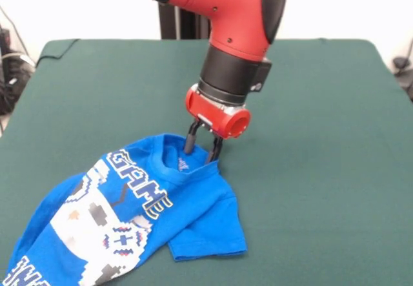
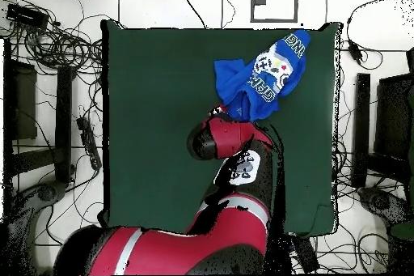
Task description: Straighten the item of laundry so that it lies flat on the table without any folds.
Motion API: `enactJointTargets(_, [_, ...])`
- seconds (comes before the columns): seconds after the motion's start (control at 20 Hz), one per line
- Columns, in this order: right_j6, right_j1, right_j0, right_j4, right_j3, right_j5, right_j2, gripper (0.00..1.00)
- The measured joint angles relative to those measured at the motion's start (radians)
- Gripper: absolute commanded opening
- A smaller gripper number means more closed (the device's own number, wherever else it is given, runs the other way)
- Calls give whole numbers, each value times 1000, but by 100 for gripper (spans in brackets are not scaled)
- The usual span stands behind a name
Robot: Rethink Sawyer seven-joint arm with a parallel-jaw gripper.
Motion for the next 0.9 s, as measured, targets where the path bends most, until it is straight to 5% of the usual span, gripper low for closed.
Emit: enactJointTargets(0.9, [1,13,189,231,57,-1,-50,100])
